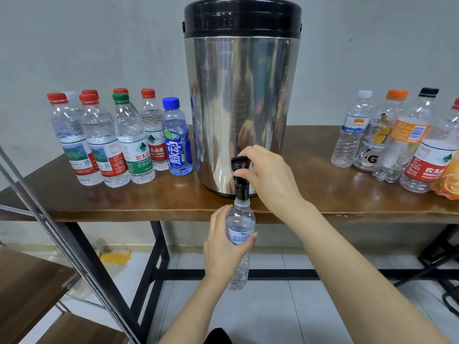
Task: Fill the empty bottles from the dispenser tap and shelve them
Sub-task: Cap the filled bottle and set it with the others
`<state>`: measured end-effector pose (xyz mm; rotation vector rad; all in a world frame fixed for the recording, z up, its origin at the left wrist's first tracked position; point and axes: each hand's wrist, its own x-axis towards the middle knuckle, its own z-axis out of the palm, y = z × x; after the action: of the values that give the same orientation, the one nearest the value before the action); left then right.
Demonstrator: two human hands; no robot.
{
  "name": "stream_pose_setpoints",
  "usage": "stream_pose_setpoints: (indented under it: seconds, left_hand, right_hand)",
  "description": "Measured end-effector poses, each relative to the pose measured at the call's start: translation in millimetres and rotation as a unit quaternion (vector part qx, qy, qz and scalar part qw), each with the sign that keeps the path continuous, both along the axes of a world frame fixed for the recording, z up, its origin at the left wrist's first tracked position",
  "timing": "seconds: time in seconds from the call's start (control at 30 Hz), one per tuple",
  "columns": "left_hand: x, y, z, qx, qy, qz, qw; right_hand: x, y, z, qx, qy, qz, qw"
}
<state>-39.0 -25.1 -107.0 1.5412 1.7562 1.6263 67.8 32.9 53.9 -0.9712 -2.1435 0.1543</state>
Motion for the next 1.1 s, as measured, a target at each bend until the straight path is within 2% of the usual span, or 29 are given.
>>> stream_pose_setpoints:
  seconds: [0.23,0.43,0.53,0.67,0.93,1.1]
  left_hand:
    - [0,-1,0,0.006,-0.001,0.007,1.0]
    - [3,-1,2,0.0,0.002,0.018,1.0]
    - [3,-2,2,-0.014,-0.005,0.02,1.0]
    - [4,-3,2,-0.008,-0.008,0.015,1.0]
    - [5,-6,7,-0.013,0.002,0.024,1.0]
    - [3,-4,6,-0.015,0.006,0.02,1.0]
  right_hand:
    - [-3,-6,-28,0.212,0.035,-0.051,0.975]
    - [6,-9,-63,0.316,0.027,-0.051,0.947]
    - [4,-20,-57,0.267,0.043,-0.046,0.962]
    - [-1,-33,-50,0.103,0.141,-0.064,0.983]
    - [9,-33,-44,0.157,0.049,-0.085,0.983]
    - [13,-28,-43,0.113,0.075,-0.077,0.988]
